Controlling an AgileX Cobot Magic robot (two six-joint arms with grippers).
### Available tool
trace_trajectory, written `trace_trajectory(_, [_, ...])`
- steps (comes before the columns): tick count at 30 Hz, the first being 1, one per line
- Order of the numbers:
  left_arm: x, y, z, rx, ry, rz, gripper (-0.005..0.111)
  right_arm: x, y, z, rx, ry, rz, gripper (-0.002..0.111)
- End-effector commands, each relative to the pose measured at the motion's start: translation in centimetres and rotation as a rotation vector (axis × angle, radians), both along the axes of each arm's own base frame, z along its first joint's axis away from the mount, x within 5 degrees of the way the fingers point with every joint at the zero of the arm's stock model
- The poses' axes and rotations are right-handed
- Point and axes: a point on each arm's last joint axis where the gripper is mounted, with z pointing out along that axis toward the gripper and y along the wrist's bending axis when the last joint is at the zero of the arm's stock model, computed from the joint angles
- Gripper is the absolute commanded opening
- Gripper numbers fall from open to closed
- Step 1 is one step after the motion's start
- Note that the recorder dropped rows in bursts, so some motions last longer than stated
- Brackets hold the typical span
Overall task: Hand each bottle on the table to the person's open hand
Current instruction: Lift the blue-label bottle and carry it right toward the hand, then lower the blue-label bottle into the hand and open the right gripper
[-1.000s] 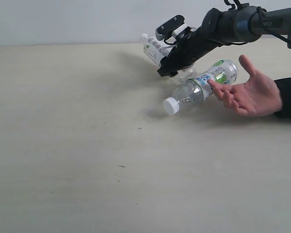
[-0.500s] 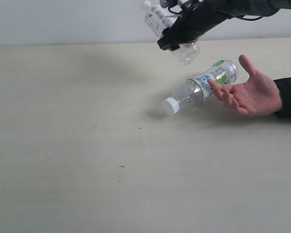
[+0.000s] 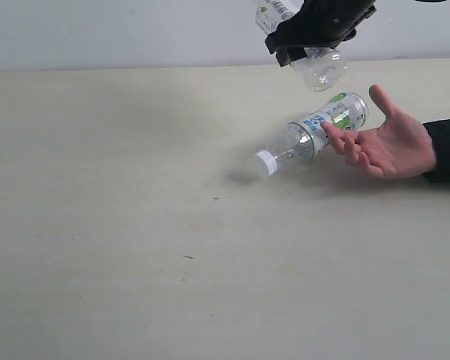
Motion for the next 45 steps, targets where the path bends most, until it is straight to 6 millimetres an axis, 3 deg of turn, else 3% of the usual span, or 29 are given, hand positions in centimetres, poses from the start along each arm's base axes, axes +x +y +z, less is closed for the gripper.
trace_trajectory(1, [0.0, 0.0, 0.1, 0.001, -0.009, -0.005, 0.001, -2.8, -1.0, 2.0, 0.005, -0.054, -0.038, 0.0])
trace_trajectory(8, [0.0, 0.0, 0.1, 0.001, -0.009, -0.005, 0.001, -9.3, -3.2, 4.1, -0.008, 0.008, -0.076, 0.0])
trace_trajectory(14, [0.0, 0.0, 0.1, 0.001, -0.009, -0.005, 0.001, -15.0, -4.0, 5.5, 0.016, 0.019, -0.119, 0.0])
trace_trajectory(20, [0.0, 0.0, 0.1, 0.001, -0.009, -0.005, 0.001, -19.0, -5.1, 3.8, -0.022, 0.078, -0.19, 0.0])
trace_trajectory(29, [0.0, 0.0, 0.1, 0.001, -0.009, -0.005, 0.001, -19.4, -7.4, 0.7, -0.027, 0.115, -0.279, 0.0])
trace_trajectory(45, [0.0, 0.0, 0.1, 0.001, -0.009, -0.005, 0.001, -17.2, -7.3, -3.4, 0.004, 0.012, -0.271, 0.0])
